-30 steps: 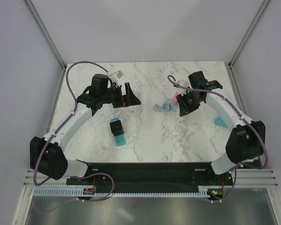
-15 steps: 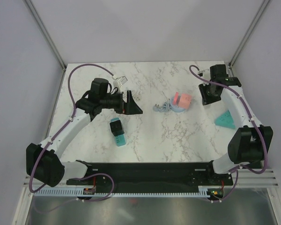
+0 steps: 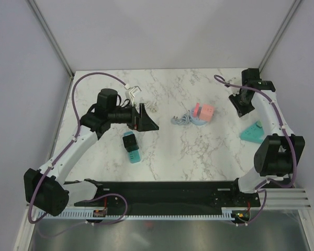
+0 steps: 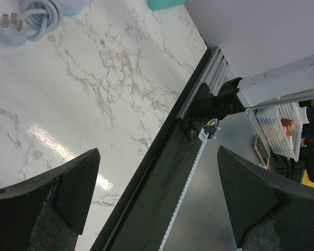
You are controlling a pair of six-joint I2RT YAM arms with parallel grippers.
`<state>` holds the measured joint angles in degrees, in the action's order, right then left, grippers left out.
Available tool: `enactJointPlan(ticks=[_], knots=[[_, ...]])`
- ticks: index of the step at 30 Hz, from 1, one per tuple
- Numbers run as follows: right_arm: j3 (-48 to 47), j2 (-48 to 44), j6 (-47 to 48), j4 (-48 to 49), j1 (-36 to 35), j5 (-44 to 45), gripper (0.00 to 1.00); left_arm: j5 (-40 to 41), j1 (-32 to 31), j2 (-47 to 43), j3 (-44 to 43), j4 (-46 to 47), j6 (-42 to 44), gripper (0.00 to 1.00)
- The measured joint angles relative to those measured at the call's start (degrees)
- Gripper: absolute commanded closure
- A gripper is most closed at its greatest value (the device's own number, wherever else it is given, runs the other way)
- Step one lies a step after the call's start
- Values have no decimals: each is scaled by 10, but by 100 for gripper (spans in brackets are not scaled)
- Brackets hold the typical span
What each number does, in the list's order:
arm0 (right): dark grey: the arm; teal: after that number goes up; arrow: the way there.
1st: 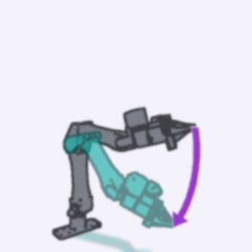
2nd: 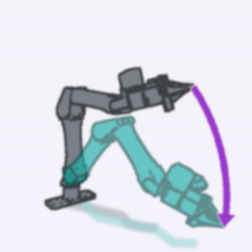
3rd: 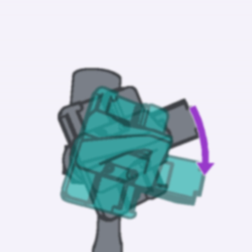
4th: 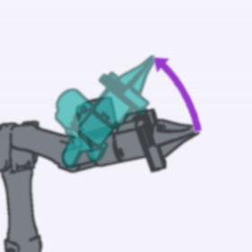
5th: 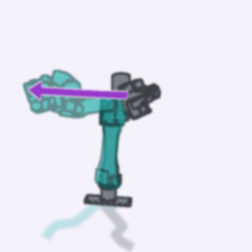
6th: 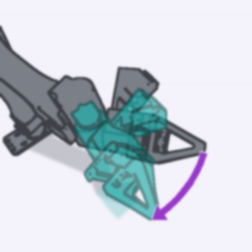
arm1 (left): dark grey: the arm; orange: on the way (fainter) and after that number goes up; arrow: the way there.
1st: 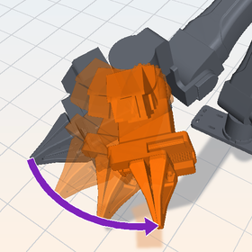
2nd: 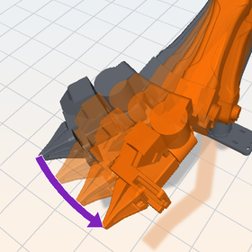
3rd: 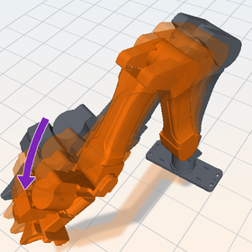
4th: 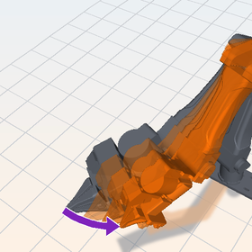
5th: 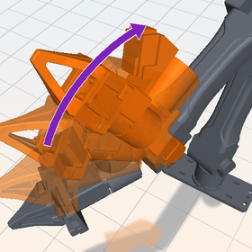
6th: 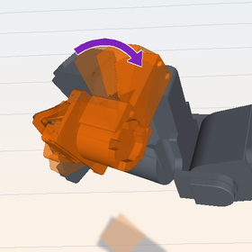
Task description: Insert the plug
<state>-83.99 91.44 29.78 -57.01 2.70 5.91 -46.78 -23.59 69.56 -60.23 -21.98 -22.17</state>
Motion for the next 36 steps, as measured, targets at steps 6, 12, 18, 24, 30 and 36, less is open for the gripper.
enactJointPlan(ticks=[6,12,18,24,30,36], knots=[[-134,75,83,-104,23,-42,100,-6,0,-4,8,8,0,0],[-91,75,147,-163,48,-69,100,-12,0,-18,17,15,0,0],[-76,100,179,-198,79,-83,100,-14,0,-22,22,16,0,0],[-98,135,197,-196,81,-94,100,-16,0,-22,23,16,0,0],[-100,160,211,-197,98,-109,100,-16,0,-22,23,16,0,0],[-101,183,212,-197,106,-106,100,-17,0,-22,23,16,0,0]])
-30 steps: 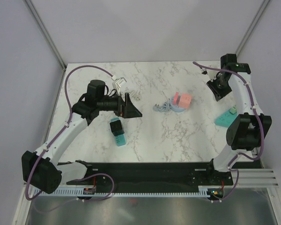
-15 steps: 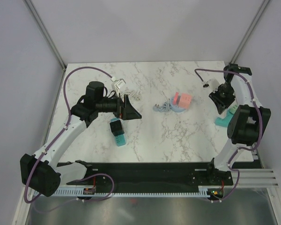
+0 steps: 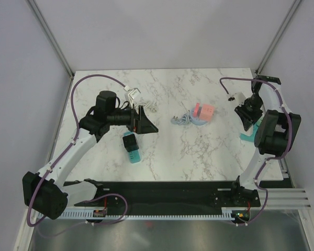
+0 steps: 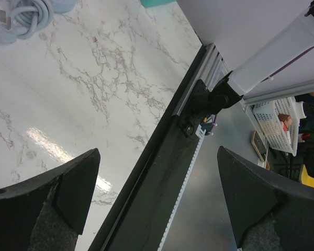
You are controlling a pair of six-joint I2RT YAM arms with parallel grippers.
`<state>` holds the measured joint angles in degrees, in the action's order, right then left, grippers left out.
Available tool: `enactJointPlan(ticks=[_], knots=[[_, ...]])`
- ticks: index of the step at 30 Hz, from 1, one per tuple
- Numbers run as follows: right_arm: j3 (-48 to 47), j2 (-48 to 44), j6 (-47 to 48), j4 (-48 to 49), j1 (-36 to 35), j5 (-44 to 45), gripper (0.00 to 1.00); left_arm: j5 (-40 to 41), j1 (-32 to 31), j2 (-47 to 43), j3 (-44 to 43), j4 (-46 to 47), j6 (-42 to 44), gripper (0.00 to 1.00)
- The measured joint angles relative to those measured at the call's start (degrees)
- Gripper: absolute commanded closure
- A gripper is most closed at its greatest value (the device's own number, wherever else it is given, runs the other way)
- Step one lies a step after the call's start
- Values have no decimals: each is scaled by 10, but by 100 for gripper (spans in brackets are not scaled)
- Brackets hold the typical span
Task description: Insert the plug
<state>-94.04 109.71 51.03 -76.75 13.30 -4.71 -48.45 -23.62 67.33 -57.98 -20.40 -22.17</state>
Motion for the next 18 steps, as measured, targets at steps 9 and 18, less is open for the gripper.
enactJointPlan(ticks=[9,18], knots=[[-20,29,0,1,4,-2,100,-2,0,0,0,0,0,0],[-21,29,0,0,26,-7,100,-8,-4,0,0,0,0,0]])
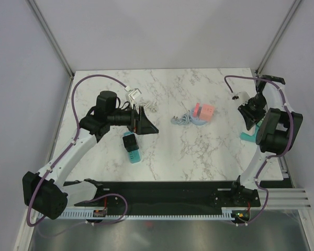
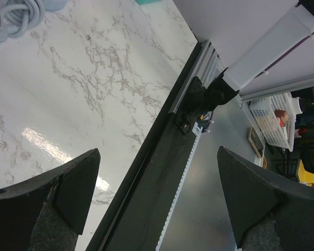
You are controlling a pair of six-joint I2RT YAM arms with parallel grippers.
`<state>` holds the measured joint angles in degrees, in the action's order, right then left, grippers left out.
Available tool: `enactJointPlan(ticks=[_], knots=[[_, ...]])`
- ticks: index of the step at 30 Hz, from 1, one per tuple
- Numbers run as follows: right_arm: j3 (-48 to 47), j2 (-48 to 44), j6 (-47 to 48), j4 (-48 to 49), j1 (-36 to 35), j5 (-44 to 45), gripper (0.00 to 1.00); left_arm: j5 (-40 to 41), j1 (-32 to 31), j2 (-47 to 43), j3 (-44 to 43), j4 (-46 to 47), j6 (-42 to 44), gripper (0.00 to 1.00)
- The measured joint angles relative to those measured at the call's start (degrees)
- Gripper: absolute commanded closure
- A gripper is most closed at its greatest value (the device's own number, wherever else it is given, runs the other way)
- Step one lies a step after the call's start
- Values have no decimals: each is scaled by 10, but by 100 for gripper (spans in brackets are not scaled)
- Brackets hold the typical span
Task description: Insert the plug
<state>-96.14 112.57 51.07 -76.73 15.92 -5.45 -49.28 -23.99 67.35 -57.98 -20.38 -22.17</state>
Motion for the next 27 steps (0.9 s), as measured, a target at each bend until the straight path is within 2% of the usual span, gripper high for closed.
enactJointPlan(ticks=[27], knots=[[-27,17,0,0,-1,-12,100,-9,-5,0,0,8,0,0]])
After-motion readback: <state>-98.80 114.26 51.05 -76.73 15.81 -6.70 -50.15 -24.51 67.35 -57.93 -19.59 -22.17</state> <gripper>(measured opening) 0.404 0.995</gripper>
